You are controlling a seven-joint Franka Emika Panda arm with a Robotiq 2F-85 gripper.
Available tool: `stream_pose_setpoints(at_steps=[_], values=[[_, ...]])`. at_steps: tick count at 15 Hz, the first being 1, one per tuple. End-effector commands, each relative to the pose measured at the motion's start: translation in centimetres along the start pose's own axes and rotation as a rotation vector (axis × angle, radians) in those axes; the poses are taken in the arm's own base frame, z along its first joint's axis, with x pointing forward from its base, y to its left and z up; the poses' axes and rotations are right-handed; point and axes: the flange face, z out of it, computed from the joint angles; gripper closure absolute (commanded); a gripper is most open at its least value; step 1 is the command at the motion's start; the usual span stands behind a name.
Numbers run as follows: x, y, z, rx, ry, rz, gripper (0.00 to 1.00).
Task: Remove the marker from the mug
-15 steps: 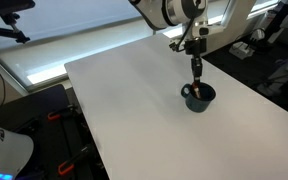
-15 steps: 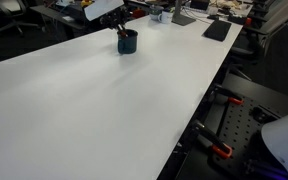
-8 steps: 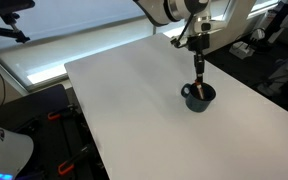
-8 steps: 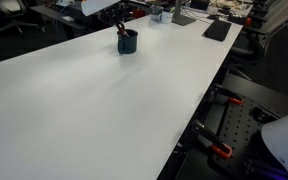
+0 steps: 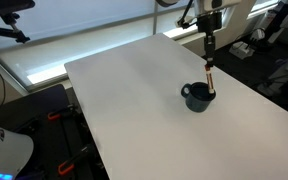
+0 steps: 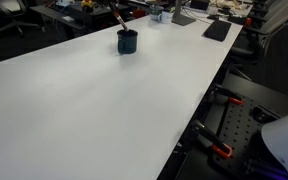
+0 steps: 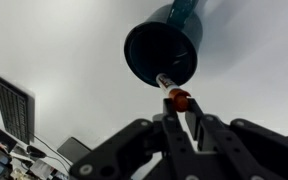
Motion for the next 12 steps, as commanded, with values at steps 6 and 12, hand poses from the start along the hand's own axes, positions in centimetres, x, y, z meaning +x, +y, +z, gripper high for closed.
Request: stream_pose_setpoints(at_steps=[6, 12], values=[[2.2, 0.4, -3.8, 0.042, -0.035, 0.105, 0.96], [-2.2, -3.1, -4.8, 0.151, -0.096, -0.094, 0.96]])
